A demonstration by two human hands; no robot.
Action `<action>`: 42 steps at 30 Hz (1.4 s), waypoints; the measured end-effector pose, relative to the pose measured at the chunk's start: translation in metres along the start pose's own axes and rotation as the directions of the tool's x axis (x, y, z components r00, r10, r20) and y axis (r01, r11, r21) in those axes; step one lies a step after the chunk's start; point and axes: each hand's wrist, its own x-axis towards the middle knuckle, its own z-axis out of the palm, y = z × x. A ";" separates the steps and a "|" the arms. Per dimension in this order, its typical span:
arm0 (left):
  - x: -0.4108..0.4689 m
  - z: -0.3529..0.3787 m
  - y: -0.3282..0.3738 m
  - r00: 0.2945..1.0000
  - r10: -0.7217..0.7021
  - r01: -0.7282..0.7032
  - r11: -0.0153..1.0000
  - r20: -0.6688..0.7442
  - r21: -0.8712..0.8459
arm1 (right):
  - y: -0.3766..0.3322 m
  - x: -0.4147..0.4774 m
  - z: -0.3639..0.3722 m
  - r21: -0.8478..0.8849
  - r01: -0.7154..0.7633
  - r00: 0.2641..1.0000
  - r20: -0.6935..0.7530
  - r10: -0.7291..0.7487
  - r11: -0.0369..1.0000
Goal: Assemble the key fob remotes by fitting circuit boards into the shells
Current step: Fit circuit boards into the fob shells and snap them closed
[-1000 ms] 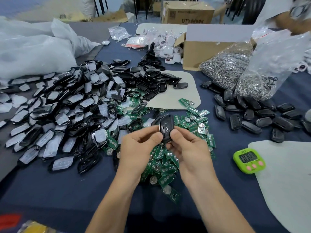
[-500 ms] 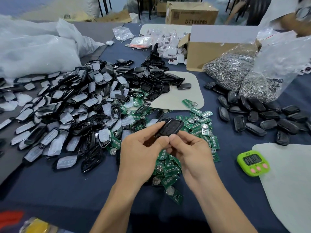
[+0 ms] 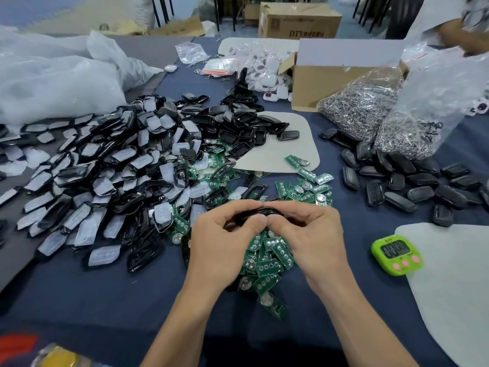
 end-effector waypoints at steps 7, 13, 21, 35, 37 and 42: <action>-0.004 0.008 0.000 0.992 0.004 -0.022 0.990 -0.125 -0.138 | -0.009 -0.007 0.009 0.081 0.048 0.998 -0.042 -0.045 0.996; -0.001 0.011 0.000 0.982 -0.081 0.056 0.988 -0.173 -0.145 | -0.005 -0.007 0.019 0.153 -0.024 0.995 -0.094 0.039 0.988; 0.001 0.003 -0.008 0.977 -0.209 0.179 0.913 -0.043 -0.368 | 0.000 -0.002 0.010 0.271 -0.212 0.977 0.035 0.210 0.939; -0.007 0.009 -0.002 0.988 0.141 -0.122 0.963 0.065 -0.239 | -0.012 -0.011 0.009 0.196 0.015 0.998 -0.065 -0.002 0.980; -0.008 0.009 -0.004 0.988 0.142 -0.124 0.966 0.062 -0.228 | -0.012 -0.013 0.012 0.215 0.021 0.996 -0.086 -0.003 0.976; -0.005 0.009 -0.010 0.998 0.047 -0.034 0.973 0.050 -0.228 | -0.001 -0.012 0.020 0.185 -0.031 0.992 -0.113 0.052 0.982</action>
